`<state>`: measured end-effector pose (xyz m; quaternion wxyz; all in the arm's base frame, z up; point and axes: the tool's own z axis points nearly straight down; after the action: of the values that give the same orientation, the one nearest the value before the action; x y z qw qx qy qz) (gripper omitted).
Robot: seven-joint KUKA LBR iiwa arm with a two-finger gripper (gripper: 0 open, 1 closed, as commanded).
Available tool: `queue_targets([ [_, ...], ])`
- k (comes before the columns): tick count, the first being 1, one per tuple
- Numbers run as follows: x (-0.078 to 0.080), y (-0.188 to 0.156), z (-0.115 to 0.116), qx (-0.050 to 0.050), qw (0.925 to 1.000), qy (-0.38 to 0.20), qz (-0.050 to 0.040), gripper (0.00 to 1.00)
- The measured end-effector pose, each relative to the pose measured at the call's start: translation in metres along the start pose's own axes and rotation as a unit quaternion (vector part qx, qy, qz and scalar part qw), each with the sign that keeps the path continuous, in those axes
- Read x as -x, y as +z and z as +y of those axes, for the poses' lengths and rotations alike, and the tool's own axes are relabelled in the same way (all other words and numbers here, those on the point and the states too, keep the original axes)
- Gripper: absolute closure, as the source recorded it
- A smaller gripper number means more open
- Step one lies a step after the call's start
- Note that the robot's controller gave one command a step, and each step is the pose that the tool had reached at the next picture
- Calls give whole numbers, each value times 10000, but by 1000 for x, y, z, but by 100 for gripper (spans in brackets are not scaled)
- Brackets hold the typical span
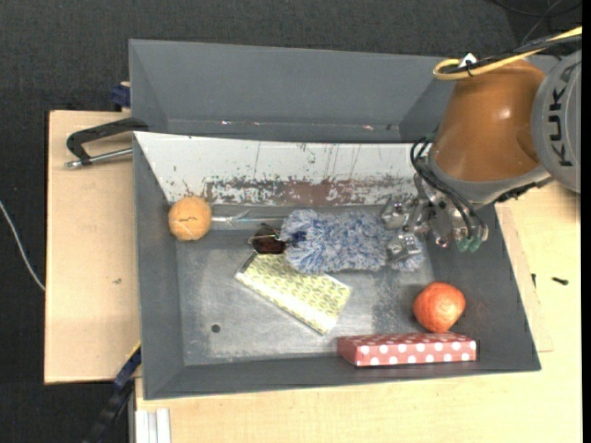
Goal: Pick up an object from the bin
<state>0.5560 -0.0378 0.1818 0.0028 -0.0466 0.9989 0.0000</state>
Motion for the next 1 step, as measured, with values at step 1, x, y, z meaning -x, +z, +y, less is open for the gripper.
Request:
queue_targets([
  [1,0,0,0,0,10000,0,0,100],
])
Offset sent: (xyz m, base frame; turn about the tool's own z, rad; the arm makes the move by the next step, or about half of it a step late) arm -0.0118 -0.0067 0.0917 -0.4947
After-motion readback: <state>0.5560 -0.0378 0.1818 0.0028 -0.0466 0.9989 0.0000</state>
